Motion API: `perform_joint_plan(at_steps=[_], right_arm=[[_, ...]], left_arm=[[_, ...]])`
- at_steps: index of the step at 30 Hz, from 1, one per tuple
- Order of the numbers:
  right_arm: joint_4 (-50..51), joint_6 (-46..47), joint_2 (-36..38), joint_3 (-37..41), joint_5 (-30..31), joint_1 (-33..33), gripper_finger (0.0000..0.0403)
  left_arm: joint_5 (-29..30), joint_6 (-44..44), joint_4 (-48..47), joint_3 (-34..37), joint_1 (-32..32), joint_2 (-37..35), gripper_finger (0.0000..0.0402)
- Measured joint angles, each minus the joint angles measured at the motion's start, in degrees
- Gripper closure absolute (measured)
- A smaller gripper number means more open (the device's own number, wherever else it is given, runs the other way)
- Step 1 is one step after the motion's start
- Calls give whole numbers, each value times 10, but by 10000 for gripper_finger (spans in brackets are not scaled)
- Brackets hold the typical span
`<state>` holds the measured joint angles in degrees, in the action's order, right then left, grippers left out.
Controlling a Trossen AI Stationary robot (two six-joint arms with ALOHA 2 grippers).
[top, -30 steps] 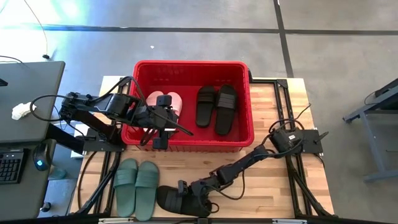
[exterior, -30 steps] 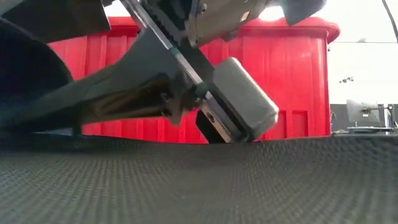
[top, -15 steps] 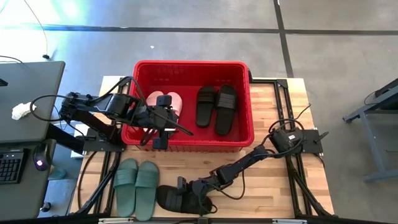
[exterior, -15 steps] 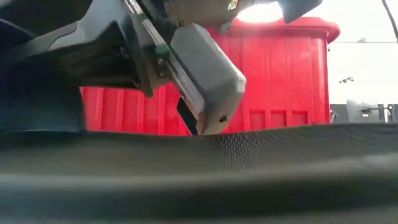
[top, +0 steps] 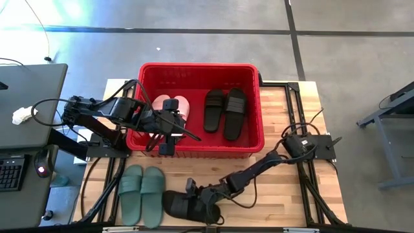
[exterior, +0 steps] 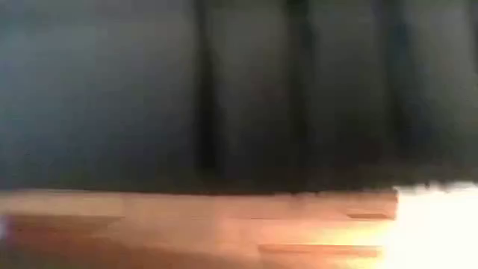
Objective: Pick and place slides into bin
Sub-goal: Put the black slide into the red bin
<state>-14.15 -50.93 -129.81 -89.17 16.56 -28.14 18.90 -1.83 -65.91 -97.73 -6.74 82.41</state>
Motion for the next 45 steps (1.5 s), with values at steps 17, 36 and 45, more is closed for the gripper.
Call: perform_joint_plan(at_steps=[17, 36, 45], right_arm=[[267, 64, 134, -1, 58, -2, 402], [433, 126, 319, -1, 138, -54, 403], [525, 165, 385, -1, 215, -57, 403]], left_arm=[[0, 0, 0, 0, 0, 0, 181], [-1, -14, 0, 0, 0, 0, 181], [-2, -15, 0, 0, 0, 0, 181]])
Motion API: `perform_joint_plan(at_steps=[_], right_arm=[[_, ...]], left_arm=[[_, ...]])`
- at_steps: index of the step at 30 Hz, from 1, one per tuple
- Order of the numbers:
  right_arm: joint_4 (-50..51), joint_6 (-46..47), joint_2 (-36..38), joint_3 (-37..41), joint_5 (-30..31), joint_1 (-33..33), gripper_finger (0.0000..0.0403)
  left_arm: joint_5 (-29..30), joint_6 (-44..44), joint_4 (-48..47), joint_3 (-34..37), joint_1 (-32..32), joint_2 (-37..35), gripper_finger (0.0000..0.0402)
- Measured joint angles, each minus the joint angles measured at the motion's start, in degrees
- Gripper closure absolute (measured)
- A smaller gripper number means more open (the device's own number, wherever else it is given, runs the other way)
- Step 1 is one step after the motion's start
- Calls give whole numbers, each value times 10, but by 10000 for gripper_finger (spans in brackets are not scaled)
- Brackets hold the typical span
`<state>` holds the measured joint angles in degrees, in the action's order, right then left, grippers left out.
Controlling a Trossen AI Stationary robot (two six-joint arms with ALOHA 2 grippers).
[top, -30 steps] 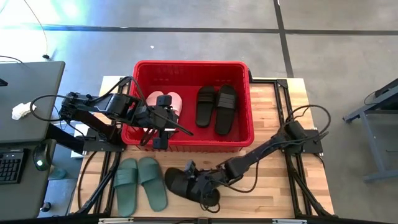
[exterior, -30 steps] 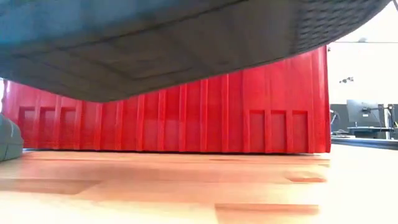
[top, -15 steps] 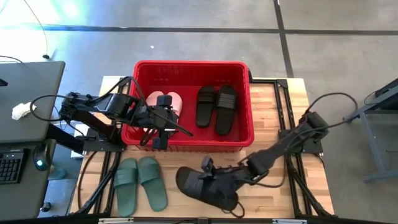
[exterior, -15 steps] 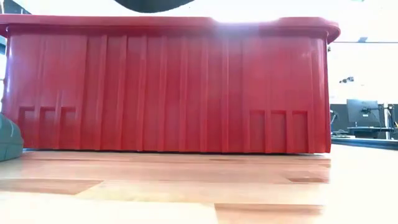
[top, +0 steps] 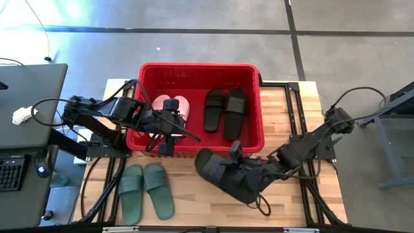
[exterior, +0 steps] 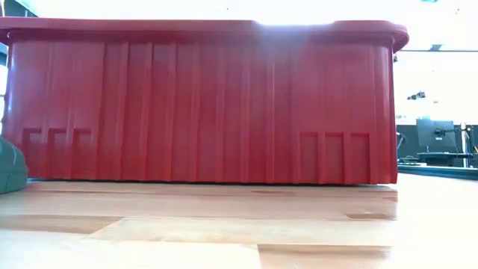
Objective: Pick and place slides into bin
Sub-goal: Put the black slide into the red bin
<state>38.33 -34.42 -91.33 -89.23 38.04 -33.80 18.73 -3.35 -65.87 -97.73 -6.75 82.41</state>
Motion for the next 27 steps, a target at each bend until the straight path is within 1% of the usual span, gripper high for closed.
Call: perform_joint_plan(at_steps=[5, 9, 14, 18, 20, 24, 27], right_arm=[[9, -10, 39, 0, 74, 3, 403], [14, -27, 63, 0, 120, 24, 403], [-1, -66, 86, 0, 172, 80, 403], [-59, -77, 86, 0, 214, 141, 403], [-93, -56, 82, -1, 222, 176, 403], [-119, -7, 65, -1, 214, 240, 403], [-130, -1, 44, -1, 215, 284, 403]], left_arm=[[-1, 0, 0, 0, 0, 0, 181], [-1, 0, 0, 0, 0, 0, 181], [-1, 0, 0, 0, 0, 0, 181], [-1, 0, 0, 0, 0, 0, 181], [-1, 0, 0, 0, 0, 0, 181], [-1, 0, 0, 0, 0, 0, 181], [-1, 0, 0, 0, 0, 0, 181]])
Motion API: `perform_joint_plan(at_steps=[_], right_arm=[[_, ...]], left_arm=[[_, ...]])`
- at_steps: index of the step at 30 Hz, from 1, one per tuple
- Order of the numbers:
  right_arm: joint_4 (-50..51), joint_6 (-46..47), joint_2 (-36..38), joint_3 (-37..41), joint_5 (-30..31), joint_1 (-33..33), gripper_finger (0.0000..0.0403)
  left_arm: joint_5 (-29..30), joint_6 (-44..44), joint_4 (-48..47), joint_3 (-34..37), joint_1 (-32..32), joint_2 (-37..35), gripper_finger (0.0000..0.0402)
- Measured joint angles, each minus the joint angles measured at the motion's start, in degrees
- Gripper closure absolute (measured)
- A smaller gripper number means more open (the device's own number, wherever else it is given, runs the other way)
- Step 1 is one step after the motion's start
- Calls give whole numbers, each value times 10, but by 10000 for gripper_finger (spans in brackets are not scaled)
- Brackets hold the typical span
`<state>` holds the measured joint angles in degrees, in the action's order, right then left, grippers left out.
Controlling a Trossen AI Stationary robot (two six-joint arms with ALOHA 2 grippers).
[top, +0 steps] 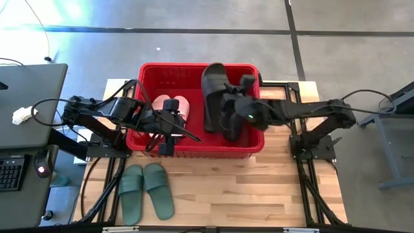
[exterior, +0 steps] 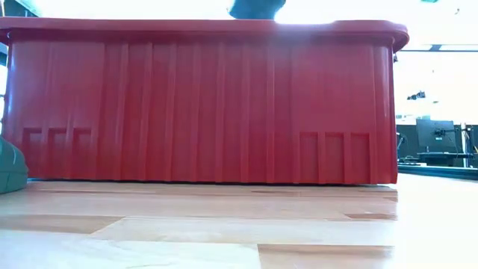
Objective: Pick and place slides into bin
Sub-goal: Put the black slide into the red bin
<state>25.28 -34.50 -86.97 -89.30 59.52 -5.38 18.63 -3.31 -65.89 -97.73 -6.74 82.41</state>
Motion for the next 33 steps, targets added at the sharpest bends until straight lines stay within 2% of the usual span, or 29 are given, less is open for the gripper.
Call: perform_joint_plan(at_steps=[3, 8, 17, 20, 25, 33], right_arm=[[-3, 0, -34, 0, -11, 44, 403], [-4, 25, -105, 0, -73, 104, 403], [7, 28, -215, 0, -89, 160, 403], [10, 31, -230, 0, -106, 170, 403], [41, 99, -239, 2, -154, 182, 403], [94, 174, -238, 2, -164, 190, 403]], left_arm=[[0, 0, 0, 0, 0, 0, 181], [0, 0, 0, 0, 0, 0, 181], [0, 0, 0, 0, 0, 0, 181], [0, 0, 0, 0, 0, 0, 181], [0, 0, 0, 0, 0, 0, 181], [0, 0, 0, 0, 0, 0, 181]])
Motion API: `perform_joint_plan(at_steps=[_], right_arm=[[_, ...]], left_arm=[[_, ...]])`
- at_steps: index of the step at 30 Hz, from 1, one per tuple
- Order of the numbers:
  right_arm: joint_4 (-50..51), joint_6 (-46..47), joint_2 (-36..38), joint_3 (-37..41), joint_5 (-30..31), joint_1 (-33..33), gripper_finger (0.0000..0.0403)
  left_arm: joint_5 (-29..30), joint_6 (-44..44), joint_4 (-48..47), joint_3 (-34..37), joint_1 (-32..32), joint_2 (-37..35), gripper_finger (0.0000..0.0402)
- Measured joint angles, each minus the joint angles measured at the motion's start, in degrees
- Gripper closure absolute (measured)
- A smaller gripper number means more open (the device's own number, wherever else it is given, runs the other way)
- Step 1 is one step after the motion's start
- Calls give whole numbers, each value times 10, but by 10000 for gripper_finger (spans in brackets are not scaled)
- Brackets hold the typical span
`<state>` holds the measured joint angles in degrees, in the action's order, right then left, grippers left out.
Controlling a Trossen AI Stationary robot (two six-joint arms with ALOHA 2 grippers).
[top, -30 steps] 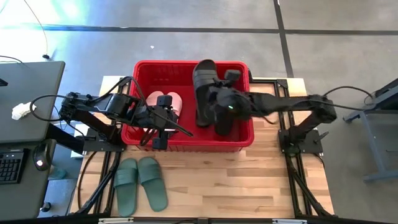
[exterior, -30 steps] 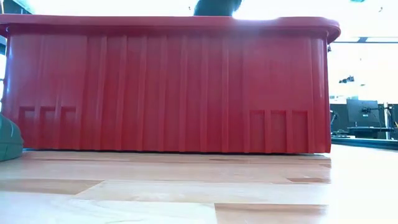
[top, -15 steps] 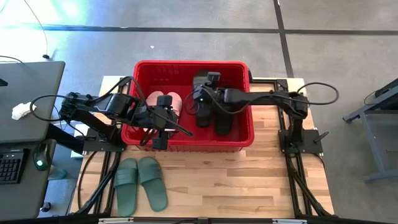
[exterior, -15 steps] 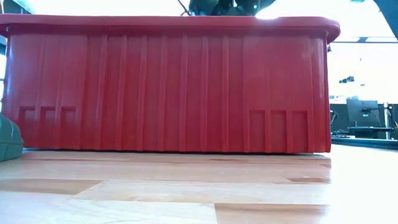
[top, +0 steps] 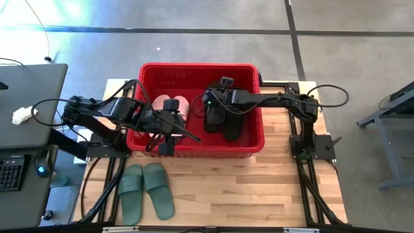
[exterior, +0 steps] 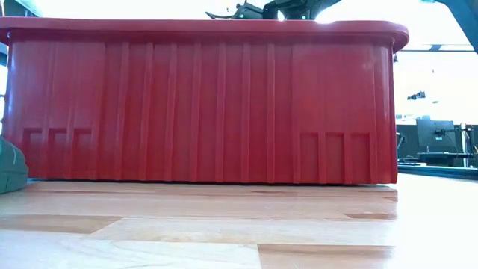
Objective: Pick and place slides into bin
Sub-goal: Put the black slide into the red bin
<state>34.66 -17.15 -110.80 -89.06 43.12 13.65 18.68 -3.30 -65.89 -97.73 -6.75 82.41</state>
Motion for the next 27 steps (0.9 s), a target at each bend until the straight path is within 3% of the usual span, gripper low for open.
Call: perform_joint_plan(at_steps=[14, 27], right_arm=[[-11, 70, 0, 0, -44, 1, 403], [-6, 63, -34, -1, -15, -2, 403]], left_arm=[[0, 0, 0, 0, 0, 0, 181], [0, 0, 1, 0, 0, 0, 181]])
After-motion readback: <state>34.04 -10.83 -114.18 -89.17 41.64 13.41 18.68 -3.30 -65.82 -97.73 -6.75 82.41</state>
